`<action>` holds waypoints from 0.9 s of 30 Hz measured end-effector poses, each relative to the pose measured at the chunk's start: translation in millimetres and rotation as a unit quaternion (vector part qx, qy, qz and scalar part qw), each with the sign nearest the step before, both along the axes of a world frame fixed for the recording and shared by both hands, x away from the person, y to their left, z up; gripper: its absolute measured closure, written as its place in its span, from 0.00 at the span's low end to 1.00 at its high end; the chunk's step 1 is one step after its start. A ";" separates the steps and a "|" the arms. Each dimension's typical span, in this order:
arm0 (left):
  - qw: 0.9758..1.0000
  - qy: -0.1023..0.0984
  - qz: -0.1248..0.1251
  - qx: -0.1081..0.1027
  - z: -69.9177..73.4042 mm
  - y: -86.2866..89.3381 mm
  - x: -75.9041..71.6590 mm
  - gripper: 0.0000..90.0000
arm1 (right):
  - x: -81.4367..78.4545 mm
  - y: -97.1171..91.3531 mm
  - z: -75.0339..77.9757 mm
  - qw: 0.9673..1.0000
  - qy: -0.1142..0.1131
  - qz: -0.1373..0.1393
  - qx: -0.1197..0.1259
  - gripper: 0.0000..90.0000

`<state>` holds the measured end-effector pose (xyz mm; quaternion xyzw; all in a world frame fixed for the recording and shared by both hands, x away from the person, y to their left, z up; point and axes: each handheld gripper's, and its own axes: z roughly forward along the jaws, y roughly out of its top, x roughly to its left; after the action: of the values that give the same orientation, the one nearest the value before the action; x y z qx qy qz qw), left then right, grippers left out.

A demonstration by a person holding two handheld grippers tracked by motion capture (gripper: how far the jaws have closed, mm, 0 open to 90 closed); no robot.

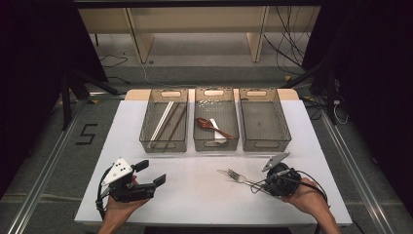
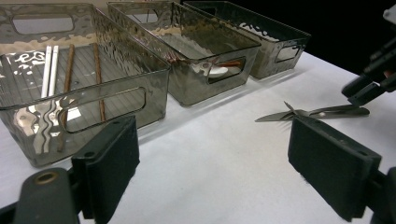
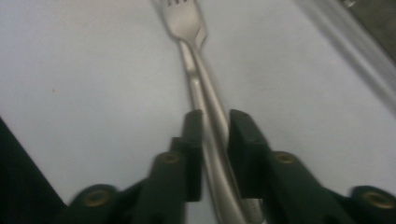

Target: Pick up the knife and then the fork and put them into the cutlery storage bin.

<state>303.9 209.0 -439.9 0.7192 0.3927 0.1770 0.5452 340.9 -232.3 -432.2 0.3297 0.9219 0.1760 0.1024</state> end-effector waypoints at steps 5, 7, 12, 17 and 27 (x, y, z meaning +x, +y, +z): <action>1.000 0.000 0.001 0.000 -0.1 0.4 0.0 0.18 | 11.8 3.9 2.0 1.000 0.003 0.006 -0.020 0.54; 1.000 0.000 0.001 -0.001 0.0 0.6 0.0 0.18 | 16.1 5.2 -0.4 1.000 0.005 0.010 -0.027 0.52; 1.000 0.001 0.001 -0.001 -0.1 0.9 0.1 0.18 | 24.1 7.1 -9.0 0.999 0.014 0.018 -0.049 0.45; 1.000 0.000 0.001 0.000 0.0 0.8 0.0 0.18 | 28.6 7.5 -12.5 0.998 0.020 0.015 -0.057 0.42; 1.000 0.000 0.001 0.000 0.0 1.0 -0.1 0.18 | 34.6 5.6 -17.4 0.997 0.029 0.036 -0.064 0.47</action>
<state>303.9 209.9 -439.9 0.7188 0.3938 0.1774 0.5448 375.5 -226.7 -449.6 0.2940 0.9451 0.1106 0.0899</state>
